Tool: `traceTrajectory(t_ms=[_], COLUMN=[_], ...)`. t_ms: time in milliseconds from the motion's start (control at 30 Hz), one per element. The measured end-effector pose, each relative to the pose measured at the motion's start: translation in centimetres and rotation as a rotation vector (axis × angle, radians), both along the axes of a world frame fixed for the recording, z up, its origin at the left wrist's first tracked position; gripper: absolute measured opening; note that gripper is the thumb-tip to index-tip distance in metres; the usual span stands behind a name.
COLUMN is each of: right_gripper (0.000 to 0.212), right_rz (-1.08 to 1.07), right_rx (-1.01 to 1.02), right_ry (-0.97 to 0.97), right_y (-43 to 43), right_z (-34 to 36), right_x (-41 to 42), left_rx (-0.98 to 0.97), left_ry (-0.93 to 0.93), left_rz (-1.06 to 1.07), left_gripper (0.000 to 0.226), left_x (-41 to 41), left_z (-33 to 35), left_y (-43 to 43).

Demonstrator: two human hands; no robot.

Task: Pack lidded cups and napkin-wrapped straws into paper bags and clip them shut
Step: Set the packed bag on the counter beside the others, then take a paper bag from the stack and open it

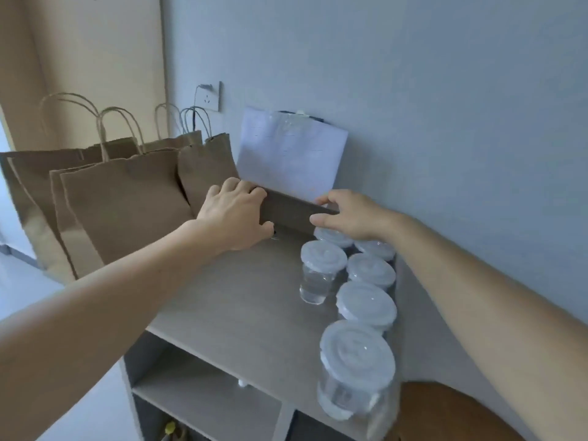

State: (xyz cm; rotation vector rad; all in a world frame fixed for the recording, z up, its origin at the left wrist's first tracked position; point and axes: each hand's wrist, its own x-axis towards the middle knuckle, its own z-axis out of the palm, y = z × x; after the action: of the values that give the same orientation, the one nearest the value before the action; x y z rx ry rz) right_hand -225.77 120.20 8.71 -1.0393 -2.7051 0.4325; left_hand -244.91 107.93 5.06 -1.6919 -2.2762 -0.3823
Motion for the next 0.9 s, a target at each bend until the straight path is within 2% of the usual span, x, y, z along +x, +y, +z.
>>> traceTrajectory(t_ms=[133, 333, 500, 633, 900], right_gripper=[0.062, 0.056, 0.049, 0.046, 0.05], right_rz=[-0.118, -0.305, -0.458, -0.574, -0.834], right_rx=[0.013, 0.002, -0.032, -0.121, -0.284], right_ry=[-0.009, 0.01, 0.06, 0.087, 0.039], right_y=[-1.0, -2.7, -2.4, -1.5, -0.4], right_z=[-0.4, -1.9, -4.5, -8.5, -15.3], right_x=[12.3, 29.6, 39.9, 46.4, 57.9], left_rx=[-0.095, -0.136, -0.238, -0.324, -0.517], left_ry=[-0.028, 0.041, 0.076, 0.095, -0.02], left_rz=[-0.111, -0.325, -0.435, -0.539, -0.78], left_gripper=[0.063, 0.066, 0.068, 0.064, 0.067], left_x=[10.6, 26.4, 37.4, 45.6, 57.6], left_z=[0.6, 2.0, 1.9, -1.0, -9.9], left_y=[2.4, 6.0, 9.2, 12.5, 19.0])
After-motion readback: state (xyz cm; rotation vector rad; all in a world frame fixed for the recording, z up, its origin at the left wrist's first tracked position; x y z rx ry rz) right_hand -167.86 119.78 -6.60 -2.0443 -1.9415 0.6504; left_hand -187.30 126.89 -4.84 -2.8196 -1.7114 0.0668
